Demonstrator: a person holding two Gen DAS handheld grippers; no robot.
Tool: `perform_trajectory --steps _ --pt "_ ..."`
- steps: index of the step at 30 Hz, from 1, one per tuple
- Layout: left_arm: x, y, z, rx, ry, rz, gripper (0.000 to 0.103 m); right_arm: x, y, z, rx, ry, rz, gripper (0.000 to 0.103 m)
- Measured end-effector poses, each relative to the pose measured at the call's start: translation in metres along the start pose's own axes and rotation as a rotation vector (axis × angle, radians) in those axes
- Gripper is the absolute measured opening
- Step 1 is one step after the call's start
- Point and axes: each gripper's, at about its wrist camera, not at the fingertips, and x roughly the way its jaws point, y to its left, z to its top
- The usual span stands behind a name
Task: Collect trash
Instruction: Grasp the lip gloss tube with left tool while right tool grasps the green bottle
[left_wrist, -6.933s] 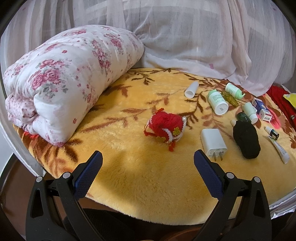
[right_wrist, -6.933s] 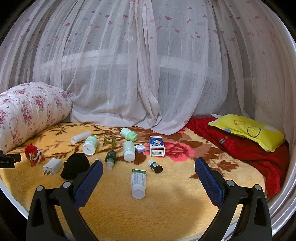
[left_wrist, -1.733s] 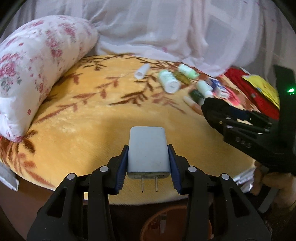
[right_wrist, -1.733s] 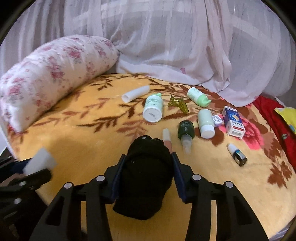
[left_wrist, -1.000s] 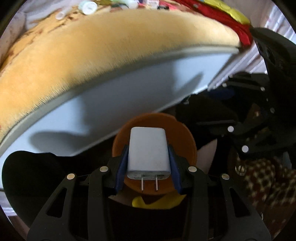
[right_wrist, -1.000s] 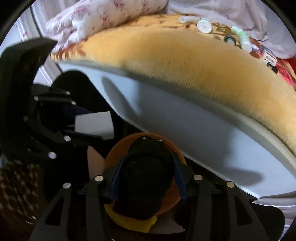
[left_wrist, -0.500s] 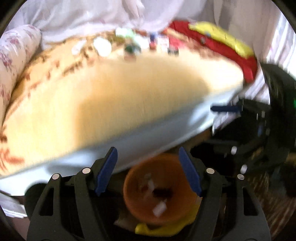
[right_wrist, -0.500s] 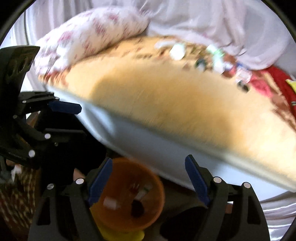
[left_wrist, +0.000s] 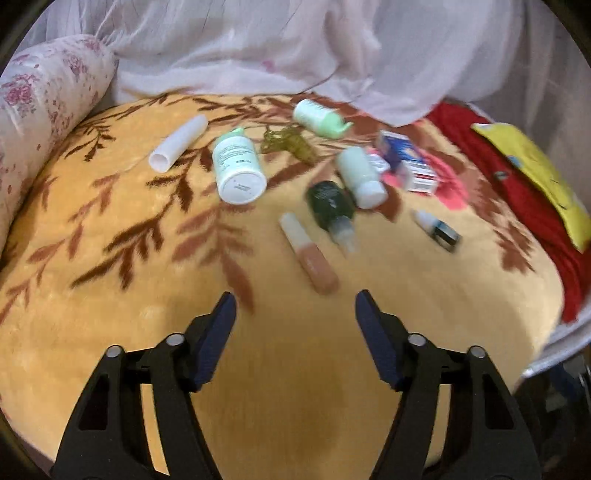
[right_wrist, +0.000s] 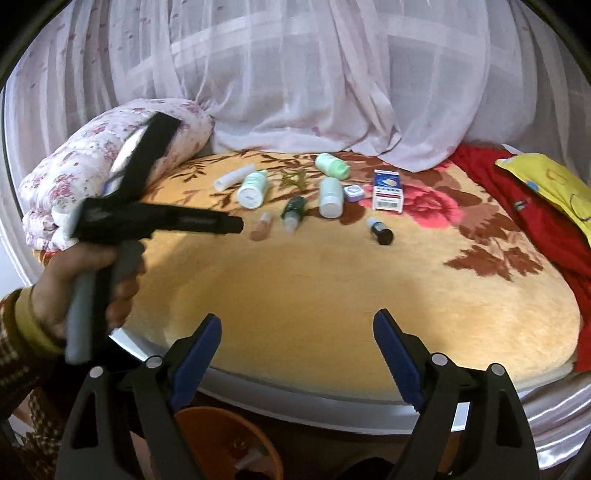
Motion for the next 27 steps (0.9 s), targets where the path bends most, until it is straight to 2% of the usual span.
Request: perform_trajectory --steps 10,11,12,13,14,15,21,27 --pt "0.052 -0.005 0.024 -0.042 0.049 0.065 0.061 0.01 -0.019 -0.005 0.04 0.009 -0.003 0.083" --pt "0.057 -0.005 0.026 -0.044 0.065 0.076 0.057 0.011 -0.02 -0.005 0.04 0.008 -0.003 0.083" --pt "0.061 -0.005 0.028 -0.043 0.084 0.086 0.049 0.012 -0.02 -0.004 0.04 0.007 -0.002 0.083" --pt "0.063 -0.004 0.029 -0.042 0.088 0.088 0.033 0.012 -0.019 -0.003 0.04 0.006 -0.003 0.083" --pt "0.064 -0.003 0.03 -0.044 0.086 0.088 0.021 0.013 -0.017 -0.001 0.037 0.002 -0.005 0.083" --pt "0.063 -0.001 0.03 -0.048 0.083 0.084 0.018 0.013 -0.017 0.0 0.033 -0.001 -0.006 0.083" --pt "0.03 0.015 0.015 -0.053 0.016 0.082 0.018 0.025 -0.001 0.029 -0.02 -0.032 0.001 0.083" --pt "-0.012 0.035 -0.017 -0.033 -0.03 0.075 0.018 0.071 0.011 0.079 -0.034 -0.032 0.001 0.083"
